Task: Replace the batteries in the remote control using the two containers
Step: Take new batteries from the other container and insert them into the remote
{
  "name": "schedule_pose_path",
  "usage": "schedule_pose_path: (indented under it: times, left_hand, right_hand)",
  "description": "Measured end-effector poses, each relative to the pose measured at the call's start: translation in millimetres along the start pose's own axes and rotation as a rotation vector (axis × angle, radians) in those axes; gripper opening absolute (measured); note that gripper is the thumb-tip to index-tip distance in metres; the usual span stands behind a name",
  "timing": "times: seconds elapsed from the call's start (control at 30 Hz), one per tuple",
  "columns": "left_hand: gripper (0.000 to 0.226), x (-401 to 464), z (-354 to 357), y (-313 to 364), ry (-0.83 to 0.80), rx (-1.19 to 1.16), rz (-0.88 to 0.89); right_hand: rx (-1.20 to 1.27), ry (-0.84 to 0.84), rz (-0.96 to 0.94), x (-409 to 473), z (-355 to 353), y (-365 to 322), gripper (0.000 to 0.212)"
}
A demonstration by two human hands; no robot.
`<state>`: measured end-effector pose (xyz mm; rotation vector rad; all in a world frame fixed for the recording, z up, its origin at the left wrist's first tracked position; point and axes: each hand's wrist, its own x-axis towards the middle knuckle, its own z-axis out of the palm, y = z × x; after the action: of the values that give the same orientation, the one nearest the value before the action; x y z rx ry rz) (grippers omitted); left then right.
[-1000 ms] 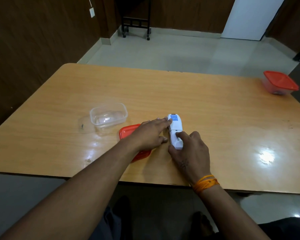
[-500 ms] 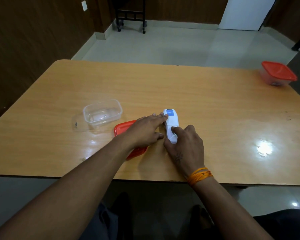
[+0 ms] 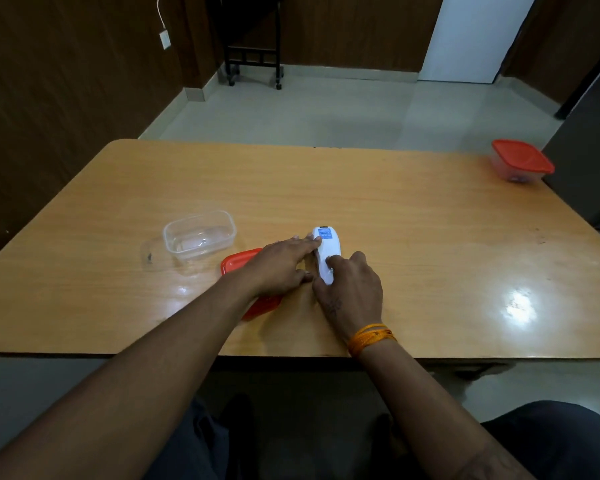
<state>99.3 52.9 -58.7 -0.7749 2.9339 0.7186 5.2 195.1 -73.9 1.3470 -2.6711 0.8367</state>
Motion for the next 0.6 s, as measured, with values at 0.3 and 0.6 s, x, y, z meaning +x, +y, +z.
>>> schedule_pose_path:
  times: [0.3,0.6]
  left_hand:
    - [0.09,-3,2,1,0.016,-0.027,-0.037]
    - [0.082,2,-2,0,-0.015,0.117,-0.087]
  right_hand:
    - [0.03,-0.093,0.105,13,-12,1,0.068]
    - [0.143,-0.048,0.214,26,-27,18,0.039]
